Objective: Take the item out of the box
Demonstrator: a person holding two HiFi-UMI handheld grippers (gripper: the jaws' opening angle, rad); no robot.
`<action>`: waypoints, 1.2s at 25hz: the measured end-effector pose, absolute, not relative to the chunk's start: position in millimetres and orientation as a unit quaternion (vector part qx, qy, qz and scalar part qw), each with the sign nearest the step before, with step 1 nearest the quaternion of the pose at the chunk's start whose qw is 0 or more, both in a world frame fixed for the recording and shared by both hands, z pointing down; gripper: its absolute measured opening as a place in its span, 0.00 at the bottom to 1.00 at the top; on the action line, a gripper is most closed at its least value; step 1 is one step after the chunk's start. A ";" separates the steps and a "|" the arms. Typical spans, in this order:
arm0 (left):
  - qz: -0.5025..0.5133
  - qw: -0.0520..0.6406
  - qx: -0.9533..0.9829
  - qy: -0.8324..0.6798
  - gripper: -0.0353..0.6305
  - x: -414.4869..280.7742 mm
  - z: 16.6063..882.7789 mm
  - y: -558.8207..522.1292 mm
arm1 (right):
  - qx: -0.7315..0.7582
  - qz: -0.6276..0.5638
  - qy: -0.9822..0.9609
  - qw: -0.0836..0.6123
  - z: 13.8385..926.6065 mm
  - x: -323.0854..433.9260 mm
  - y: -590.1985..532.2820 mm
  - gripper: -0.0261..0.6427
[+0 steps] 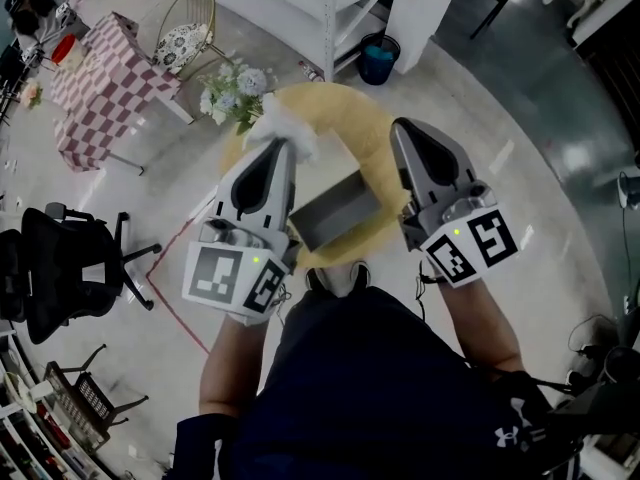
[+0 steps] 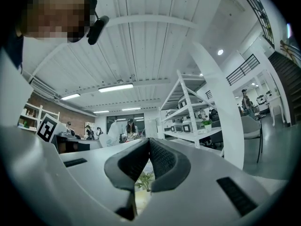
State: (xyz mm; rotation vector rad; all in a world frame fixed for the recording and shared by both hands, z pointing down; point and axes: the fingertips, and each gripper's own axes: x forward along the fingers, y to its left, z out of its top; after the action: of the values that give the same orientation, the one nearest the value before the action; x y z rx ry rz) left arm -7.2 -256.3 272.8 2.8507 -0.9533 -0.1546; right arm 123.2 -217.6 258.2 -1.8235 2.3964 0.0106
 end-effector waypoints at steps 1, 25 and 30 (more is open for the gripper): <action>-0.050 0.066 0.945 -0.316 0.09 -6.9 273.4 -255.4 | -0.605 0.002 0.793 0.068 258.5 124.4 -217.3 0.06; -0.046 0.072 0.945 -0.316 0.09 -11.2 279.6 -250.8 | -0.599 -0.015 0.796 0.085 261.4 122.4 -213.9 0.06; -0.046 0.072 0.946 -0.314 0.09 -11.6 279.2 -249.1 | -0.600 -0.015 0.794 0.090 259.2 122.8 -212.2 0.06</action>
State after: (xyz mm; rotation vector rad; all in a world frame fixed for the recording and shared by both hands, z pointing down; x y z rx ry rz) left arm -11.6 -249.1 279.2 2.8422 -0.9432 -0.1381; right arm 122.8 -212.2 259.2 -1.7854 2.3621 -0.0448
